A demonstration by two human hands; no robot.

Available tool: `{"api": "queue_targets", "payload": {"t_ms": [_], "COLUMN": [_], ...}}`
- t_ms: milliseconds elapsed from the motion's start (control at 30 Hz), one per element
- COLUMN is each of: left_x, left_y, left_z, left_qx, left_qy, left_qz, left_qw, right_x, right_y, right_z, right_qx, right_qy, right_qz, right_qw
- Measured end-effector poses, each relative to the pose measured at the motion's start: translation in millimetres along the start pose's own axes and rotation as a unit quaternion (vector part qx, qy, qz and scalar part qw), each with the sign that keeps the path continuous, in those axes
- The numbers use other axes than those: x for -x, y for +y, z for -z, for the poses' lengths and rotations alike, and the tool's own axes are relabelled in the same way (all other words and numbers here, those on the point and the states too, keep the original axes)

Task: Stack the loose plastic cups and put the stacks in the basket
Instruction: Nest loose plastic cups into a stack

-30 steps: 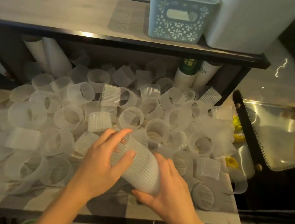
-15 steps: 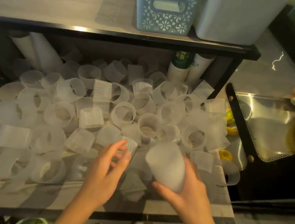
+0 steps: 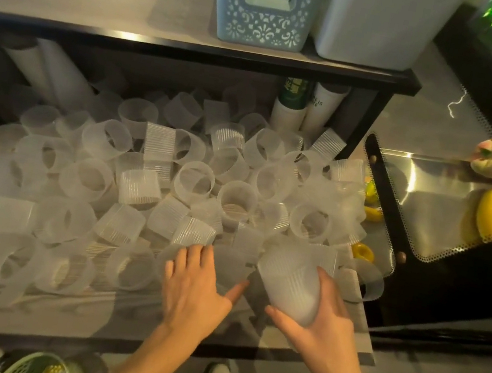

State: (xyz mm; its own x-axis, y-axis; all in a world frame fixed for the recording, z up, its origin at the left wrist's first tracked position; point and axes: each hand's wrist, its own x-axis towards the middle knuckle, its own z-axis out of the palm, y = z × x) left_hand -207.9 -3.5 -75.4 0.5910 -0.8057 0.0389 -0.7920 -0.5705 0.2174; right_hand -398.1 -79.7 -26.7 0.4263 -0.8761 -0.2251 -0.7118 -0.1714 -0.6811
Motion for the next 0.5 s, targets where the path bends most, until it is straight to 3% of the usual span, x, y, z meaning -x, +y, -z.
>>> {"api": "queue_targets", "payload": {"t_ms": [300, 400, 500], "left_x": [-6.3, -1.7, 4.0], "left_y": [2.6, -7.1, -17.9], "left_z": [-5.0, 7.2, 24.2], "left_qx": [-0.007, 0.037, 0.162], "left_qy": [-0.006, -0.013, -0.013], "left_qz": [0.001, 0.007, 0.031], "left_qw": [1.0, 0.999, 0.986], "right_x": [-6.8, -8.7, -9.3], "right_y": [-5.0, -5.6, -5.0], "right_z": [-9.3, -11.4, -13.7], "right_qx": [0.027, 0.033, 0.033], "right_qy": [-0.042, -0.054, -0.061], "right_qz": [0.034, 0.048, 0.058], "right_qw": [0.998, 0.997, 0.996]}}
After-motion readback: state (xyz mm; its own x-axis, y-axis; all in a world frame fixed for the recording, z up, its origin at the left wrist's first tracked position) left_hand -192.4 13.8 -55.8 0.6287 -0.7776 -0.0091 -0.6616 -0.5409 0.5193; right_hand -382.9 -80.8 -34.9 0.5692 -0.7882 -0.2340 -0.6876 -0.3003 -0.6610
